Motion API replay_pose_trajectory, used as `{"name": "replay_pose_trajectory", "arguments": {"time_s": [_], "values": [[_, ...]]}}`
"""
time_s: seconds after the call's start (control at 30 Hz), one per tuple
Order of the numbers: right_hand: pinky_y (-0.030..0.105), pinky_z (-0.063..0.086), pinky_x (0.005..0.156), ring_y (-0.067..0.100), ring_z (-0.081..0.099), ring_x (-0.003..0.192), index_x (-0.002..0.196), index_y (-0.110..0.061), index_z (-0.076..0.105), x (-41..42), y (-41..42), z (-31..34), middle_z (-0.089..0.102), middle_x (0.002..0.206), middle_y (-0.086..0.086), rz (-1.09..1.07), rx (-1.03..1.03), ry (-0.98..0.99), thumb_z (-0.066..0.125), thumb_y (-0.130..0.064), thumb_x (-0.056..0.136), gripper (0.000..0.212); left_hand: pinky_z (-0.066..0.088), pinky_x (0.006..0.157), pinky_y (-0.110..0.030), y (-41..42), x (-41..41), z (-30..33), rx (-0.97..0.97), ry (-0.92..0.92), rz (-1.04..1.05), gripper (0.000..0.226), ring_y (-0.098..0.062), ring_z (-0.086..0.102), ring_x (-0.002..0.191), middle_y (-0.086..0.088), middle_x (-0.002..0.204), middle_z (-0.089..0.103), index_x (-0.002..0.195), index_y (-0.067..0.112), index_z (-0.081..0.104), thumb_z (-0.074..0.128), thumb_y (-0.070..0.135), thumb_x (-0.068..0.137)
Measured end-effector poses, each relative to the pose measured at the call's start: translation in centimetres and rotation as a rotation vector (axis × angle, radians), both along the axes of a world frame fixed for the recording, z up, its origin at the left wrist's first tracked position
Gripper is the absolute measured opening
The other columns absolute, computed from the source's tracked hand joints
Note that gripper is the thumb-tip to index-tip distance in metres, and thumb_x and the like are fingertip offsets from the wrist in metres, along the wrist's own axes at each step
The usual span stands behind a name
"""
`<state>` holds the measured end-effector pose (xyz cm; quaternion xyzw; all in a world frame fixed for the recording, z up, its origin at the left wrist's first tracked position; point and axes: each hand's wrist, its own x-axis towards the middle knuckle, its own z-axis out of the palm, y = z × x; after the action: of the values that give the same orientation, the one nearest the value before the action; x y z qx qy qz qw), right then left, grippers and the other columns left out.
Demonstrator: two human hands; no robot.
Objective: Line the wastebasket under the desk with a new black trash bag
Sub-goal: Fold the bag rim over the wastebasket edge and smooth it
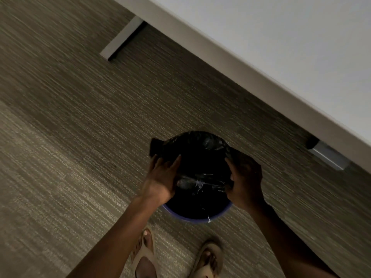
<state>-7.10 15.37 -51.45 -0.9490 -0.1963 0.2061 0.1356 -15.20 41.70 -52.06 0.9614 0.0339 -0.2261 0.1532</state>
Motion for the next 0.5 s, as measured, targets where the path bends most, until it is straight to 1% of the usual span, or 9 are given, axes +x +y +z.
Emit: {"name": "replay_pose_trajectory", "arguments": {"time_s": [0.07, 0.1, 0.13, 0.2, 0.27, 0.3, 0.37, 0.43, 0.5], "values": [[0.049, 0.038, 0.11, 0.037, 0.053, 0.133, 0.144, -0.019, 0.058, -0.7, -0.8, 0.0, 0.069, 0.13, 0.008, 0.04, -0.02, -0.028, 0.084, -0.018, 0.073, 0.075, 0.023, 0.123, -0.052, -0.2, -1.2, 0.3, -0.011, -0.081, -0.026, 0.091, -0.04, 0.051, 0.13, -0.007, 0.133, 0.065, 0.157, 0.028, 0.04, 0.078, 0.024, 0.073], [0.051, 0.042, 0.105, 0.037, 0.058, 0.125, 0.131, -0.021, 0.068, -1.2, -1.3, 0.0, 0.073, 0.119, 0.006, 0.069, -0.046, -0.026, 0.086, -0.019, 0.071, 0.062, 0.029, 0.12, -0.053, -0.4, -2.2, 0.2, -0.018, -0.134, -0.04, 0.088, -0.041, 0.056, 0.126, -0.008, 0.13, 0.067, 0.149, 0.028, 0.052, 0.082, 0.018, 0.067], [0.05, 0.046, 0.1, 0.035, 0.062, 0.118, 0.116, -0.024, 0.075, -1.7, -1.8, 0.0, 0.076, 0.107, 0.002, 0.09, -0.086, -0.007, 0.086, -0.024, 0.072, 0.046, 0.031, 0.119, -0.052, -0.6, -3.1, 0.0, -0.015, -0.148, -0.051, 0.084, -0.04, 0.055, 0.128, -0.008, 0.133, 0.066, 0.145, 0.03, 0.056, 0.083, 0.016, 0.066], [0.043, 0.049, 0.091, 0.028, 0.066, 0.103, 0.089, -0.027, 0.077, -2.6, -2.5, 0.0, 0.075, 0.089, -0.005, 0.096, -0.13, 0.05, 0.087, -0.034, 0.071, 0.023, 0.026, 0.123, -0.05, -0.8, -4.6, -0.1, 0.011, -0.081, -0.074, 0.083, -0.036, 0.042, 0.142, -0.003, 0.15, 0.053, 0.151, 0.038, 0.045, 0.076, 0.019, 0.077], [0.035, 0.05, 0.074, 0.024, 0.068, 0.086, 0.075, -0.022, 0.071, -3.3, -3.3, -0.2, 0.072, 0.076, -0.006, 0.102, -0.086, 0.06, 0.092, -0.039, 0.064, 0.029, 0.016, 0.126, -0.051, -0.9, -5.8, -0.6, 0.025, 0.013, -0.084, 0.082, -0.032, 0.031, 0.15, -0.002, 0.159, 0.041, 0.156, 0.04, 0.032, 0.068, 0.023, 0.085], [0.033, 0.049, 0.066, 0.023, 0.067, 0.079, 0.071, -0.019, 0.068, -3.6, -3.6, -0.3, 0.069, 0.072, -0.005, 0.1, -0.054, 0.031, 0.095, -0.04, 0.06, 0.036, 0.013, 0.127, -0.052, -0.9, -6.2, -0.8, 0.037, 0.033, -0.083, 0.077, -0.03, 0.032, 0.15, -0.002, 0.157, 0.042, 0.156, 0.037, 0.033, 0.066, 0.026, 0.087], [0.034, 0.049, 0.056, 0.021, 0.063, 0.07, 0.067, -0.018, 0.063, -4.5, -3.9, -0.2, 0.064, 0.069, -0.004, 0.068, 0.048, -0.039, 0.097, -0.04, 0.055, 0.042, 0.013, 0.126, -0.051, -0.8, -7.3, -0.8, 0.019, 0.015, -0.063, 0.063, -0.025, 0.041, 0.143, -0.001, 0.145, 0.052, 0.149, 0.031, 0.045, 0.064, 0.032, 0.089], [0.036, 0.05, 0.054, 0.019, 0.062, 0.068, 0.067, -0.017, 0.062, -5.8, -4.3, 0.1, 0.064, 0.071, -0.003, 0.048, 0.13, -0.078, 0.098, -0.037, 0.055, 0.043, 0.02, 0.125, -0.052, -0.7, -8.8, -0.8, -0.027, -0.075, -0.055, 0.05, -0.026, 0.05, 0.137, -0.003, 0.133, 0.061, 0.138, 0.023, 0.059, 0.066, 0.033, 0.09], [0.038, 0.054, 0.061, 0.019, 0.067, 0.078, 0.075, -0.017, 0.07, -7.4, -5.0, 0.3, 0.071, 0.079, -0.004, 0.064, 0.115, -0.067, 0.098, -0.034, 0.061, 0.035, 0.03, 0.121, -0.055, -0.4, -10.4, -1.2, -0.066, -0.208, -0.077, 0.033, -0.029, 0.055, 0.134, -0.003, 0.122, 0.067, 0.123, 0.019, 0.07, 0.066, 0.027, 0.091]]}}
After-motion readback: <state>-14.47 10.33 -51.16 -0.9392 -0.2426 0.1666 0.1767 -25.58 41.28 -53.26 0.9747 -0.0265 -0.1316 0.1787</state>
